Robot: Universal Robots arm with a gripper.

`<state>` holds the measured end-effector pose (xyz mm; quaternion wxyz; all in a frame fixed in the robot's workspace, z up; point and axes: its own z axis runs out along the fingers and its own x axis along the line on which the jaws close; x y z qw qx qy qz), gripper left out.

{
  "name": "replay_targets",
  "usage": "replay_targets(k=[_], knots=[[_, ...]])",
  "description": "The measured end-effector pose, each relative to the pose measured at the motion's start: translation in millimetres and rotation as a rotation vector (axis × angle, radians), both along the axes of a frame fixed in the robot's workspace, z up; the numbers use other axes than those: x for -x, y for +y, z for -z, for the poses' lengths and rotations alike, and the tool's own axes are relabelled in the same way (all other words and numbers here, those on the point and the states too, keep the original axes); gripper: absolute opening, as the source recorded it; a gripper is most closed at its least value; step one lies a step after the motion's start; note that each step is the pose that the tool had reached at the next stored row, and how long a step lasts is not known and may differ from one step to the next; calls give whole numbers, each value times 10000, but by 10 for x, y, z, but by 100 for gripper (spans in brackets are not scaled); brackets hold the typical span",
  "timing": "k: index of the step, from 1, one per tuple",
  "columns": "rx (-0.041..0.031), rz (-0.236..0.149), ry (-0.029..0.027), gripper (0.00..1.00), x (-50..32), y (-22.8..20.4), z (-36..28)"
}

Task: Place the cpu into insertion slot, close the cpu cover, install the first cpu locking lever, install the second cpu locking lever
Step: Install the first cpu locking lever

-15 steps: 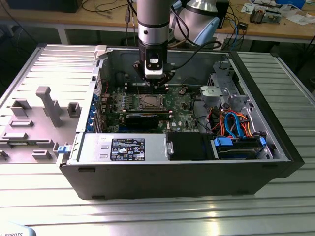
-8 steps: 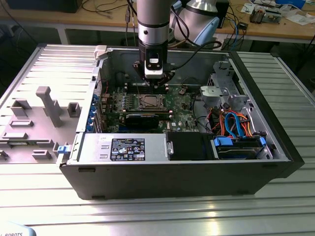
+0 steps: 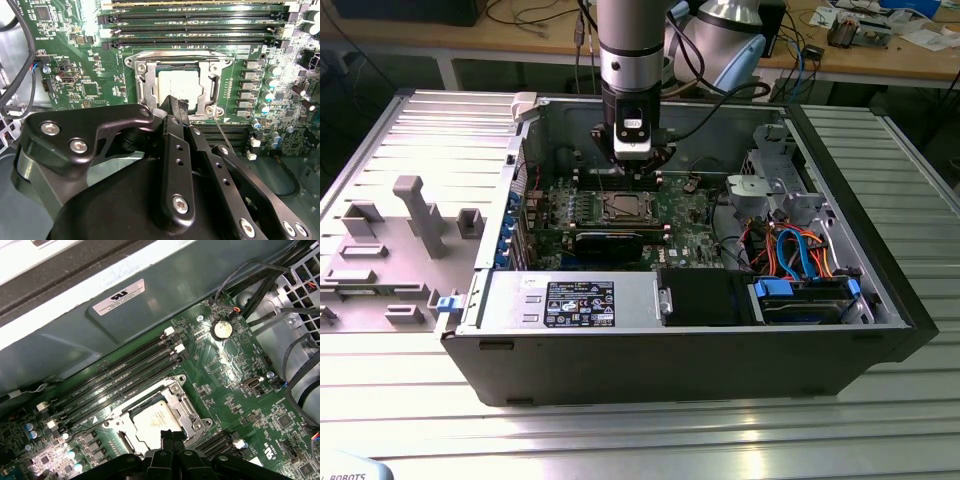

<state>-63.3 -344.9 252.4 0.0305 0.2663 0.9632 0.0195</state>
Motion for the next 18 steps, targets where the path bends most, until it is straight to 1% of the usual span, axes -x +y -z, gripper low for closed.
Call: replay_targets(k=[13, 14, 16, 18], knots=[[0, 0, -19, 11, 1, 0, -1], [3, 0, -20, 11, 1, -1, -5], [1, 1, -36, 11, 1, 0, -47], [-1, -11, -45, 11, 1, 0, -52]])
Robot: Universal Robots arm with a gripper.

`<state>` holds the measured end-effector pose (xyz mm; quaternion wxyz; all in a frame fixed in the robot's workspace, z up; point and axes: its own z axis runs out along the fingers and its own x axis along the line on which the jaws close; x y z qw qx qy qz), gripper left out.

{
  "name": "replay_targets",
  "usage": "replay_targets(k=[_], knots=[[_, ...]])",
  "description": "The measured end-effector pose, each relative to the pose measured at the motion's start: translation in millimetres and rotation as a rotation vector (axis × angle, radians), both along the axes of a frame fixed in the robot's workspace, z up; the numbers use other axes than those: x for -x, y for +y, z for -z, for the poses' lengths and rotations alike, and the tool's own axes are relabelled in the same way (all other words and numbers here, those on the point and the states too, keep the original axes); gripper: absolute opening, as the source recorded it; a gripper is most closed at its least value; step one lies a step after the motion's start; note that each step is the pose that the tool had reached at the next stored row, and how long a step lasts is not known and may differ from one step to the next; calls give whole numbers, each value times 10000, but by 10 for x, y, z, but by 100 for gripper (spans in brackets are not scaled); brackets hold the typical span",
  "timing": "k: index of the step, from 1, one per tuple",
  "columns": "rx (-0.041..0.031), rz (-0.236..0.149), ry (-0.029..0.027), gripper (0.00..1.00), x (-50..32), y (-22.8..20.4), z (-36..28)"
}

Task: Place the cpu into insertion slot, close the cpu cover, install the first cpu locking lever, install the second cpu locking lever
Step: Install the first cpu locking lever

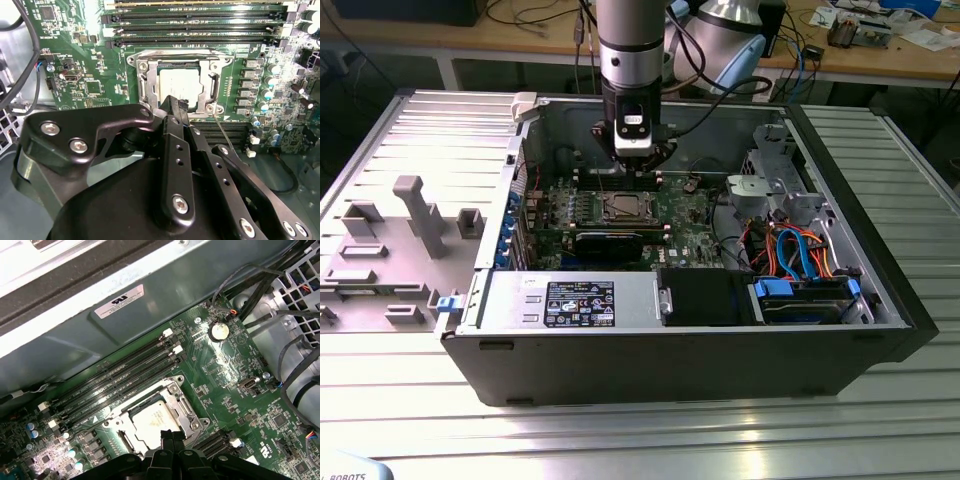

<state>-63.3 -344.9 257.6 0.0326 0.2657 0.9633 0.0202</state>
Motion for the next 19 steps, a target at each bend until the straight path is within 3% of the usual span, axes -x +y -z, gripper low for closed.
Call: replay_targets(k=[2, 5, 7, 19], knots=[[2, -98, -1, 11, 1, 0, -1], [1, -1258, -3, 11, 0, 0, -1], [-11, -1639, -8, 11, 1, 0, -1], [-12, -1725, -9, 11, 44, 0, -1]])
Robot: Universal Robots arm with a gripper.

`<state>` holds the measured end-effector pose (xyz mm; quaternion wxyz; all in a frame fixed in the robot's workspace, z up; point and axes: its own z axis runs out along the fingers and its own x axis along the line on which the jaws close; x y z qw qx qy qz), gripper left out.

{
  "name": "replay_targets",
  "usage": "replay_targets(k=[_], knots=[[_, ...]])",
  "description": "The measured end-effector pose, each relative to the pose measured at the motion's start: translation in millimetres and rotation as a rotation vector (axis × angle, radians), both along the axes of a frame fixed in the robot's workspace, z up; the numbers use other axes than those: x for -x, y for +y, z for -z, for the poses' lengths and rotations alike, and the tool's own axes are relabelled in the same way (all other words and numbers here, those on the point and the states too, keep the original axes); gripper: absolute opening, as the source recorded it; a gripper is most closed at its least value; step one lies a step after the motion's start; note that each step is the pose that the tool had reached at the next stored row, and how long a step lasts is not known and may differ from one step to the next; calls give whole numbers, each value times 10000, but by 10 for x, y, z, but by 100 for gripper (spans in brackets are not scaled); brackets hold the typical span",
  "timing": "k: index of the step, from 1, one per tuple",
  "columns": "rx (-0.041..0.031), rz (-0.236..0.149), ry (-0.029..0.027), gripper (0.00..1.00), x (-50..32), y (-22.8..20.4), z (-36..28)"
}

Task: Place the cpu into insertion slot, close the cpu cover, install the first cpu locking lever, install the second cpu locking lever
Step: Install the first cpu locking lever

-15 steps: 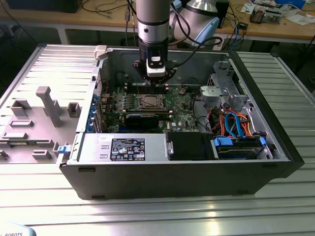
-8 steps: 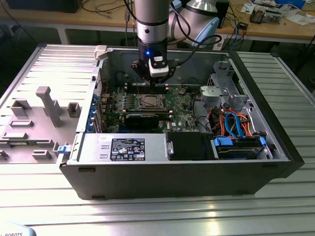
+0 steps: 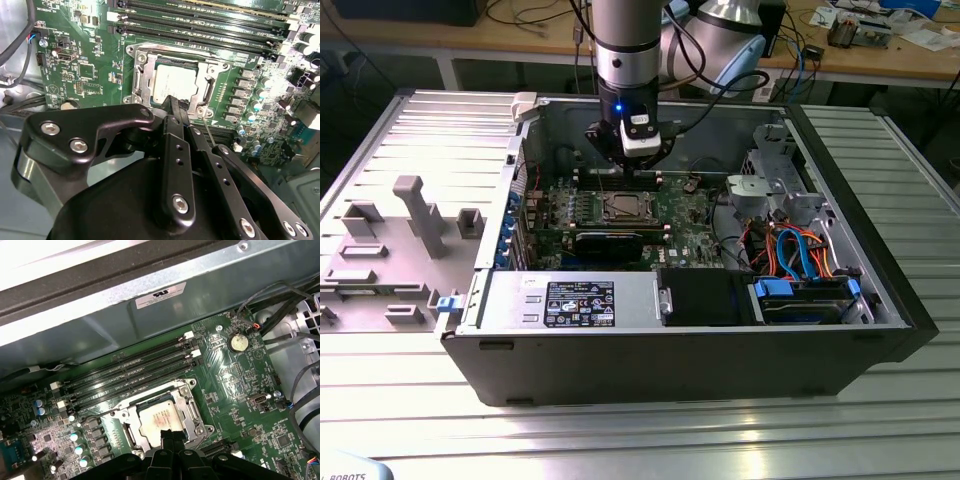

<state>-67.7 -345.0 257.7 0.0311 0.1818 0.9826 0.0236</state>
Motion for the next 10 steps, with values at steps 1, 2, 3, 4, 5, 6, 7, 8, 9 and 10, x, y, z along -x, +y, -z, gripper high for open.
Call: replay_targets(k=[1, 2, 3, 4, 5, 6, 7, 8, 9, 10], knots=[[1, -4, 0, 11, 0, 0, 0], [0, -15, 0, 11, 0, 0, 0], [0, -57, 0, 11, 0, 0, 0], [0, -123, 0, 11, 1, 0, 0], [0, -321, -1, 11, 1, 0, 0], [0, -500, 0, 11, 0, 0, 0], [0, -675, 0, 11, 0, 0, 0], [0, -846, 0, 11, 0, 0, 0], [0, -926, -2, 11, 0, 0, 0], [0, -946, -4, 11, 0, 0, 0]])
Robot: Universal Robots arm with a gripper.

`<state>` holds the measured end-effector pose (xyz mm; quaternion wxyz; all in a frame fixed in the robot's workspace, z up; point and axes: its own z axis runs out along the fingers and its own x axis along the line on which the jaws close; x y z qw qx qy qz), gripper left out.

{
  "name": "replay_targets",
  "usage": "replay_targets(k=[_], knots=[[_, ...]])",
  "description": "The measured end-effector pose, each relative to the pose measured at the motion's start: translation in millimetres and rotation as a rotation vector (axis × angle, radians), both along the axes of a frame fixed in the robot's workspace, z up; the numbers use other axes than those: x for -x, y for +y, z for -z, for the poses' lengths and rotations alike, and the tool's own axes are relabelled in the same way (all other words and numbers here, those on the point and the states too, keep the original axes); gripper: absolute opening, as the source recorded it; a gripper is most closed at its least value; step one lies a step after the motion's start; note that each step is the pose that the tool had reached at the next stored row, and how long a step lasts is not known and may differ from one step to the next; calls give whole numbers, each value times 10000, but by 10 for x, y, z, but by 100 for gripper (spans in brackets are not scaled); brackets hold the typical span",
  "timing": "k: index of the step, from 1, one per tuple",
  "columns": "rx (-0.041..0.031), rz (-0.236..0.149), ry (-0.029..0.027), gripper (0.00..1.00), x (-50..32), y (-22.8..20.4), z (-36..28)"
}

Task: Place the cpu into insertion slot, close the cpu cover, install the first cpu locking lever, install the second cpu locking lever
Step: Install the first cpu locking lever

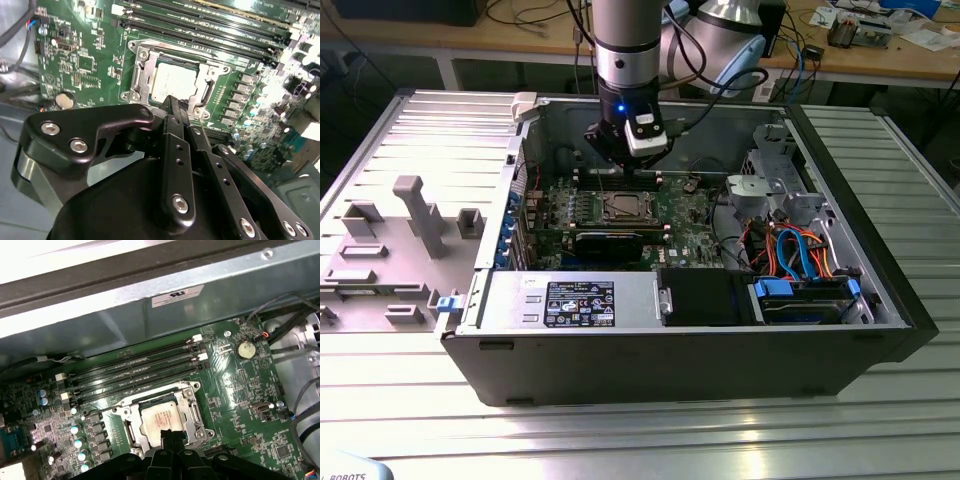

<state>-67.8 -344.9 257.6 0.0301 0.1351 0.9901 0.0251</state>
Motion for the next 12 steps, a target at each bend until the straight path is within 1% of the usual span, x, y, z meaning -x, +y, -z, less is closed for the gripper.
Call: replay_targets(k=[12], knots=[[0, -13, 0, 11, 0, 0, 0]])
